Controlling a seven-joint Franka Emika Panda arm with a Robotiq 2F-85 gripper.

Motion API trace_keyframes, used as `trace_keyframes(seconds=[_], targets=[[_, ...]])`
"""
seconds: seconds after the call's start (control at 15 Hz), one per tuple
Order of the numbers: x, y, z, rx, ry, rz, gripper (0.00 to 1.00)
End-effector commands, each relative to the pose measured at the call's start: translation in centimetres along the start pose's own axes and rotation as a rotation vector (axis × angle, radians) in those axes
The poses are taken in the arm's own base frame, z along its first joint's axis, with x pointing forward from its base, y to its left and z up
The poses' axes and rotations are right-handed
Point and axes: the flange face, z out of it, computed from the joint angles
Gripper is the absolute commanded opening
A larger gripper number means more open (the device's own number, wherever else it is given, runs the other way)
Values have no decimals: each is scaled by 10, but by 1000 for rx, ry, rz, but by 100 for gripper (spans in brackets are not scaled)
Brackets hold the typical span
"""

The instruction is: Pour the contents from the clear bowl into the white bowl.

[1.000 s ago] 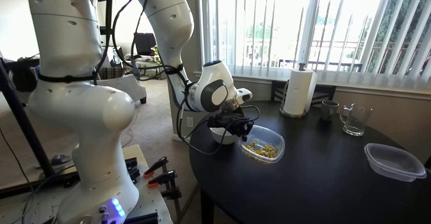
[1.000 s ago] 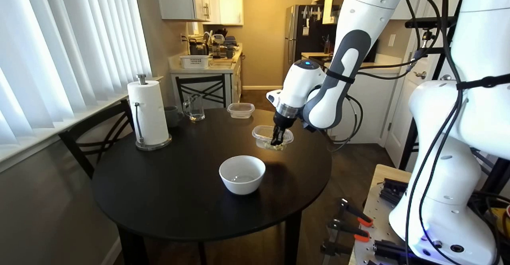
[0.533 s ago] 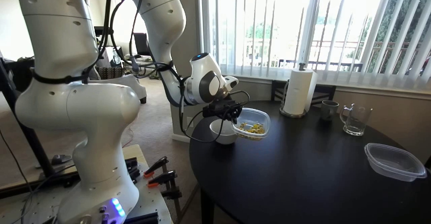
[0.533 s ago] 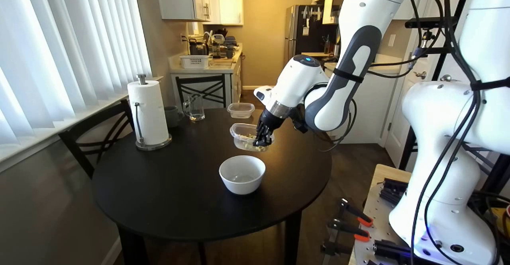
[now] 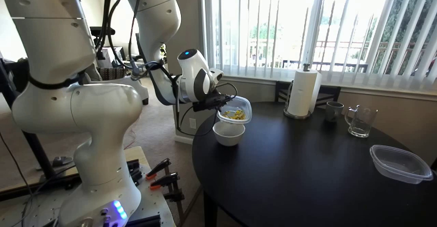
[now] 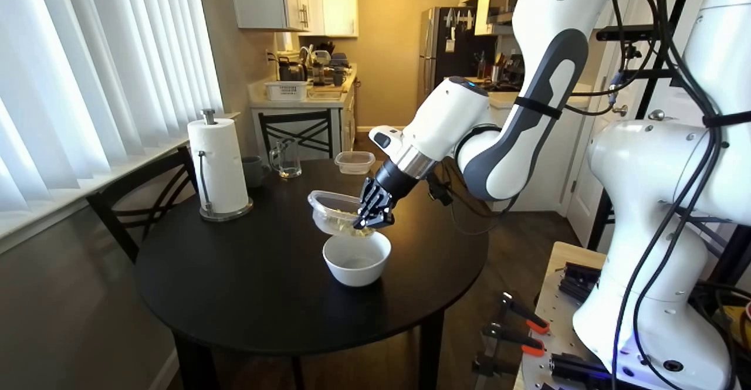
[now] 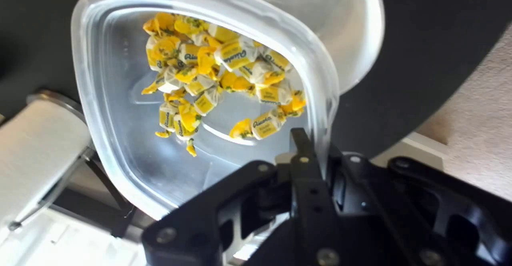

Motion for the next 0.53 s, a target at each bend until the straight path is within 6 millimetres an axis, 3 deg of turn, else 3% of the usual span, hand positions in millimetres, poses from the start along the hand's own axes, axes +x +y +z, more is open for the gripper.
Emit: trace_keyframes(seconds=[0.0,0.13,0.2,0.47], targets=[[32,-20,-35,94,119,-79,6],[33,-40,-45,148,158,-109,6],[43,-43,-44,171,165,-114,6],[37,-49,-38,281,180,-88,6]])
